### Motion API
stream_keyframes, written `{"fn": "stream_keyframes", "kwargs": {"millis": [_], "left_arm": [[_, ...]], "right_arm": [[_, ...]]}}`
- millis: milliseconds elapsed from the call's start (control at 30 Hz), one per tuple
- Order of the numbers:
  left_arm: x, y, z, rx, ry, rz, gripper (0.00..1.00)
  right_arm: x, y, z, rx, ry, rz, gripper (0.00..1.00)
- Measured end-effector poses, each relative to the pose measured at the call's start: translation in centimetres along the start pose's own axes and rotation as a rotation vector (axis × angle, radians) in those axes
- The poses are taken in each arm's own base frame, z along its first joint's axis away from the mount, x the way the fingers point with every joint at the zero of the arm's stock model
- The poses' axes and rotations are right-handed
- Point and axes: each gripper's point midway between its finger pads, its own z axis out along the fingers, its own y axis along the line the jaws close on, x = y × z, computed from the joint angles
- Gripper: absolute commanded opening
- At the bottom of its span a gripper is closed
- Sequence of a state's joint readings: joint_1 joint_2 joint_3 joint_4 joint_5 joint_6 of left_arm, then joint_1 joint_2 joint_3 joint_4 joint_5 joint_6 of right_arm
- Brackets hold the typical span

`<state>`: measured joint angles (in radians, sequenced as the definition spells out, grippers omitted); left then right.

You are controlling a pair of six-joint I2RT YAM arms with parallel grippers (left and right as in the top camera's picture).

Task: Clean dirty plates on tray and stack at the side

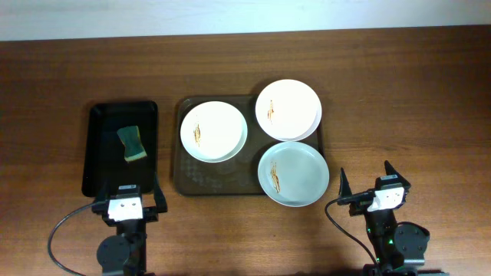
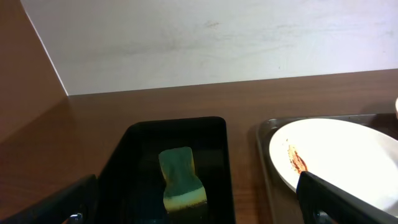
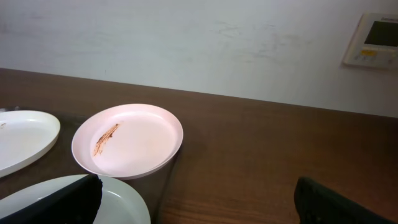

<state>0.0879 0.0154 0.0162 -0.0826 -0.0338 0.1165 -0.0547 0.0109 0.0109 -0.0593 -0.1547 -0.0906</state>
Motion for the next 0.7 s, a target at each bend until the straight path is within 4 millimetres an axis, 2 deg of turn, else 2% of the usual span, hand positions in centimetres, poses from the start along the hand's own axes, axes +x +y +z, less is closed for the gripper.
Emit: {"fn": "stream_keyframes", "kwargs": {"millis": [300,600,700], "left_arm": [[-0.1,0.1,0.0,-0.004,-0.005,0.000,0.99],[-6.1,0.8,-0.8,-0.035,-0.256,-0.009,0.99],[-7.3,1.0,-1.1,-0.043,-0.299,-0.011,0.99]], "right_arm": [[-0.2,0.4,0.0,-0.024,-0.010,-0.001,0.98],[-1.3,1.3,-0.1,-0.079,-0.053,-0.008,0.98],[-2.8,1.2,-0.4,-0.075,-0.083,-0.015,0.98]]}}
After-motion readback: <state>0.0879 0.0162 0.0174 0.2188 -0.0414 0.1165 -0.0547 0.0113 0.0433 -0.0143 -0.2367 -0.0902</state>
